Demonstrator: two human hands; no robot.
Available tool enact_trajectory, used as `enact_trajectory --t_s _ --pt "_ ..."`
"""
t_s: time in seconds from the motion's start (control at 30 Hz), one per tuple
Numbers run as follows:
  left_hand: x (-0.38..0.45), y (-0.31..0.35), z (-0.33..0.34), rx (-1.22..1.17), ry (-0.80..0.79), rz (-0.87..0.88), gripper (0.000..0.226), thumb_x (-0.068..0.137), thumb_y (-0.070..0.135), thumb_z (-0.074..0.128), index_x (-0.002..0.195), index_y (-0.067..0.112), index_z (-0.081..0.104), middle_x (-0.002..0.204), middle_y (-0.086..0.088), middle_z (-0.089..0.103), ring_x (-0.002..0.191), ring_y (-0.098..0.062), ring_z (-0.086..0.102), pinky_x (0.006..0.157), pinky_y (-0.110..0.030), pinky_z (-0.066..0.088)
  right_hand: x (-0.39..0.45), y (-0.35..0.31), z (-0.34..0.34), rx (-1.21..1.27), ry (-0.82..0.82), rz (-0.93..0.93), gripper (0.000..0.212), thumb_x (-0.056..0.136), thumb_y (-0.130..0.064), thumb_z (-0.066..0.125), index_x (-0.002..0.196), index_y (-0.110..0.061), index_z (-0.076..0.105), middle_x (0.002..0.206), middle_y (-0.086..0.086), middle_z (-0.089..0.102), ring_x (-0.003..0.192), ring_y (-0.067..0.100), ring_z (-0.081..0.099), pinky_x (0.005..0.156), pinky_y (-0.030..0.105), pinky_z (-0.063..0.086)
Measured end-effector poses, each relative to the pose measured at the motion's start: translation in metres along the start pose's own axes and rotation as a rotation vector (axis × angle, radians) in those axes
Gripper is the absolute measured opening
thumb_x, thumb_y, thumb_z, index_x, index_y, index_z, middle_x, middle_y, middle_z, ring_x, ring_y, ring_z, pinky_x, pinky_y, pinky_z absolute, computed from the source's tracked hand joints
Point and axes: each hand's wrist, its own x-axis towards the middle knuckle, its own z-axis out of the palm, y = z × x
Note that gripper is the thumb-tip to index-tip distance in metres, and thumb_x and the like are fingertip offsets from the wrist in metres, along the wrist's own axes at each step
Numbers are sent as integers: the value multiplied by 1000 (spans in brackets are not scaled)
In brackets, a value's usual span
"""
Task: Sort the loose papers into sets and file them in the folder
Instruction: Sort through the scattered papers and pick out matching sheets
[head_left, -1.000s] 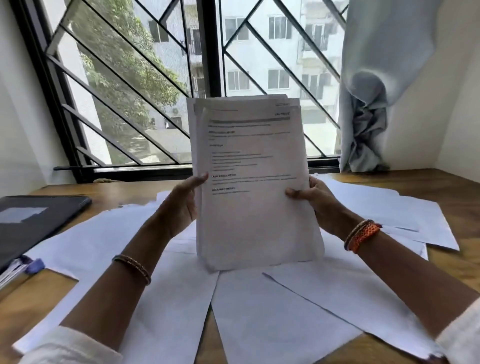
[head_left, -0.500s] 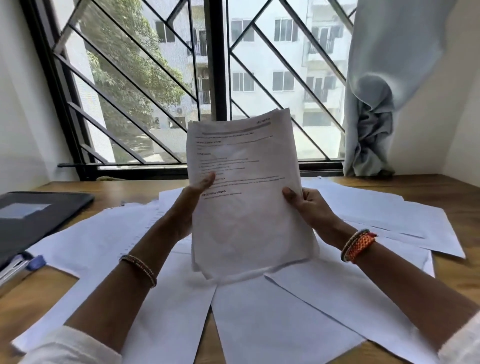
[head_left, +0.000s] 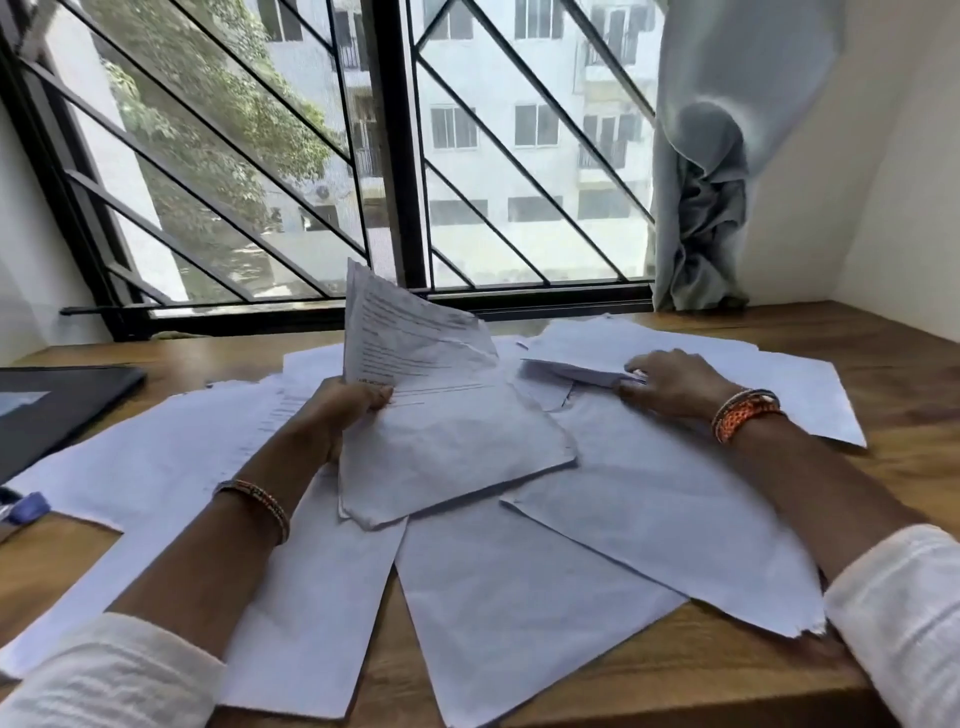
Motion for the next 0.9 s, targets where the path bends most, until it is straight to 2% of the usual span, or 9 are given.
enact_trajectory --t_s 0.17,0.3,0.37,0.43,0.47,0.53,0.7,0.83,0.9 --pt "-3 2 3 -7 0 17 36 87 11 66 122 5 58 112 -13 62 94 -32 58 81 -39 48 -3 -15 -2 11 84 -36 31 95 -44 46 82 -20 62 102 11 66 97 33 58 74 33 41" --pt "-2 1 3 -29 16 23 38 88 10 65 124 3 57 114 -13 61 94 -31 56 80 -38 47 -14 -27 -21 -20 75 -41 15 90 -16 52 96 -19 66 113 12 62 104 33 57 79 31 46" --pt "0 2 3 -57 31 45 37 89 10 64 124 3 56 115 -12 60 94 -29 55 80 -37 46 -22 -33 -47 368 47 -139 21 87 -3 55 92 -15 72 99 9 68 87 24 64 72 28 52" --pt "2 1 3 -77 40 62 36 90 11 62 125 3 55 109 -9 57 92 -27 53 79 -35 44 -42 -46 -83 1161 -69 -291 25 83 5 60 80 -15 76 81 3 71 67 14 66 60 23 55" --pt "2 1 3 -89 37 66 36 90 11 63 124 3 55 109 -9 58 93 -28 54 80 -35 45 -46 -46 -95 1510 -71 -375 22 79 0 62 81 -15 77 80 2 72 66 13 68 61 24 57" --pt "6 -1 1 -118 24 62 35 88 12 66 120 3 58 115 -12 62 94 -32 58 83 -40 49 -43 -44 -100 1849 -25 -463 21 74 -9 60 87 -13 76 81 1 73 66 11 69 63 24 58" --pt "4 -1 -3 -220 -32 65 40 85 17 70 120 3 58 112 -15 64 98 -34 61 89 -44 50 -13 -33 -24 1495 -68 -62 32 56 -11 84 83 0 71 75 8 71 65 21 67 60 27 55" --pt "4 -1 -2 -242 -32 109 29 87 15 66 114 5 59 101 -15 64 85 -29 61 82 -39 49 -10 -30 0 1369 -156 46 19 82 11 60 100 9 64 85 18 66 61 21 65 56 27 54" --pt "4 -1 -1 -240 -28 144 27 88 16 66 113 9 58 101 -13 63 82 -26 61 77 -35 49 -12 -33 -5 1385 -147 7 20 81 7 65 100 3 65 86 16 67 59 15 66 52 23 54"
